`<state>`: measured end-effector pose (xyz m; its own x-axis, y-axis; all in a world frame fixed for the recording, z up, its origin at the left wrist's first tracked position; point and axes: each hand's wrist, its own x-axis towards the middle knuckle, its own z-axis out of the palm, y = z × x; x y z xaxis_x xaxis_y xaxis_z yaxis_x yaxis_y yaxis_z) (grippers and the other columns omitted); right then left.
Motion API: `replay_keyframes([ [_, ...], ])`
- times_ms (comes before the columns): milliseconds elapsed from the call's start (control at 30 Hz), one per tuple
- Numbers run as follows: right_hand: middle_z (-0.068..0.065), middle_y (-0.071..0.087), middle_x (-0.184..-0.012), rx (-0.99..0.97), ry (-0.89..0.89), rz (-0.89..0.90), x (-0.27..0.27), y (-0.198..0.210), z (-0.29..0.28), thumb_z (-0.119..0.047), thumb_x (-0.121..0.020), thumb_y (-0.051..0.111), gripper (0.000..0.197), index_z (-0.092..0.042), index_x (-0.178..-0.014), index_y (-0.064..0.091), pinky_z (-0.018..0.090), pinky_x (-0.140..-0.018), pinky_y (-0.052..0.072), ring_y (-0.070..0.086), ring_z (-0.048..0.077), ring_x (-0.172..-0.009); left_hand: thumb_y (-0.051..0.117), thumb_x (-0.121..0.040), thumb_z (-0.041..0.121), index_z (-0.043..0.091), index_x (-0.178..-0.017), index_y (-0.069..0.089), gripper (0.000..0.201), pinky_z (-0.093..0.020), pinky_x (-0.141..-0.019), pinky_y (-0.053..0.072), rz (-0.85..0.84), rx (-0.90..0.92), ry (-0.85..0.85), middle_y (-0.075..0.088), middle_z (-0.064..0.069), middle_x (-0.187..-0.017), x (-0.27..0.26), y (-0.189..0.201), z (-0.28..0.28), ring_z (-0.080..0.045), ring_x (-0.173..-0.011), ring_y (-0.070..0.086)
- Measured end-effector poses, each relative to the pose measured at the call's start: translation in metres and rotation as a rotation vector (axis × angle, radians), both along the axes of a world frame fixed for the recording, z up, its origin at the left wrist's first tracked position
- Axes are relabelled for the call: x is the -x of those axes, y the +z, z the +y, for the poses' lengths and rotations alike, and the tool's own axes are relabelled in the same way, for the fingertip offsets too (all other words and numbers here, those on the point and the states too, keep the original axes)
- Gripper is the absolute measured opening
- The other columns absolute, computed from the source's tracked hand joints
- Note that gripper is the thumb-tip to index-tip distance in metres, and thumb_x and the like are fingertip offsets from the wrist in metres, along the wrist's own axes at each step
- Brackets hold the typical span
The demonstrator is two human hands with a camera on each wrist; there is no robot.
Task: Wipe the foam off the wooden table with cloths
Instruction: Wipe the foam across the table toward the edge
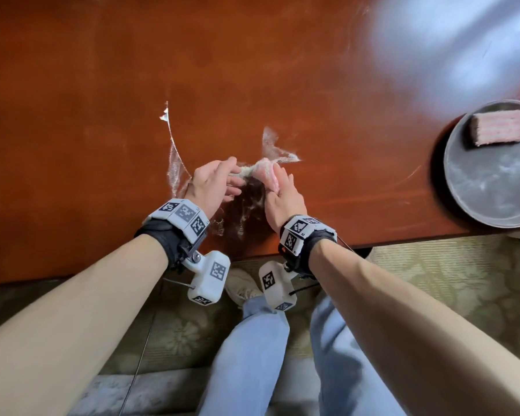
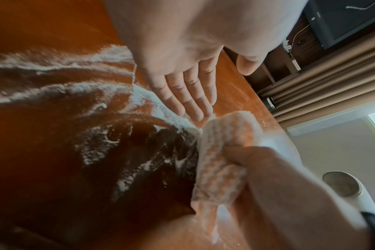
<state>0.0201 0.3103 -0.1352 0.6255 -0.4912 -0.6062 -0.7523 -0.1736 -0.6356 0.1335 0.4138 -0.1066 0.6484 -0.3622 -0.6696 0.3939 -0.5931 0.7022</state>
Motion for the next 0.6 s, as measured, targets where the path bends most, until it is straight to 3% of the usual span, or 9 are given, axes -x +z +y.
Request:
replay_keyframes([
  [100,0.011,0.046,-0.146,0.088,-0.172,-0.030,0.002,0.011,-0.011,-0.015,-0.081,0.036,0.068,-0.035,-0.146,0.031,0.035,-0.099,0.042,0.050,0.035,-0.124,0.047,-0.101,0.038,0.010,-0.101,0.069,0.035,-0.033,-0.072,0.053,-0.001,0.002,-0.015,0.075,-0.012,-0.093,-0.002,0.000,0.009,-0.022,-0.078,0.069],
  [167,0.010,0.058,-0.132,0.148,-0.256,-0.045,0.010,0.016,-0.029,-0.014,-0.079,0.036,0.069,-0.035,-0.144,0.034,0.034,-0.093,0.044,0.058,0.036,-0.111,0.047,-0.101,0.037,0.009,-0.102,0.067,0.035,-0.032,-0.070,0.052,0.002,0.013,-0.020,0.075,-0.013,-0.093,-0.002,0.003,0.007,-0.021,-0.076,0.067],
  [267,0.011,0.065,-0.118,0.229,-0.316,-0.006,0.024,0.019,-0.063,-0.007,-0.080,0.039,0.070,-0.036,-0.143,0.036,0.031,-0.090,0.043,0.059,0.036,-0.107,0.047,-0.102,0.035,0.008,-0.101,0.067,0.034,-0.030,-0.068,0.051,-0.018,0.034,-0.036,0.074,-0.012,-0.091,0.000,0.007,0.001,-0.021,-0.076,0.066],
  [400,0.014,0.061,-0.125,0.282,-0.317,0.058,0.031,0.010,-0.101,-0.011,-0.081,0.039,0.070,-0.035,-0.146,0.031,0.033,-0.094,0.042,0.056,0.038,-0.112,0.046,-0.102,0.035,0.007,-0.103,0.068,0.036,-0.032,-0.070,0.052,-0.037,0.033,-0.064,0.074,-0.012,-0.093,-0.001,0.009,-0.005,-0.017,-0.074,0.067],
  [533,0.017,0.051,-0.136,0.269,-0.103,0.092,0.018,-0.010,-0.109,-0.016,-0.081,0.037,0.067,-0.031,-0.146,0.030,0.030,-0.084,0.039,0.056,0.041,-0.109,0.045,-0.102,0.036,0.011,-0.101,0.068,0.034,-0.033,-0.072,0.054,-0.041,0.021,-0.082,0.075,-0.010,-0.092,-0.010,0.005,-0.007,-0.018,-0.076,0.069],
  [600,0.017,0.048,-0.135,0.276,0.020,0.043,0.007,-0.017,-0.096,-0.013,-0.079,0.038,0.064,-0.018,-0.143,0.034,0.027,-0.086,0.035,0.049,0.038,-0.118,0.045,-0.102,0.037,0.012,-0.100,0.068,0.034,-0.032,-0.071,0.053,-0.036,0.016,-0.064,0.076,-0.009,-0.091,-0.016,0.003,-0.008,-0.021,-0.078,0.070],
])
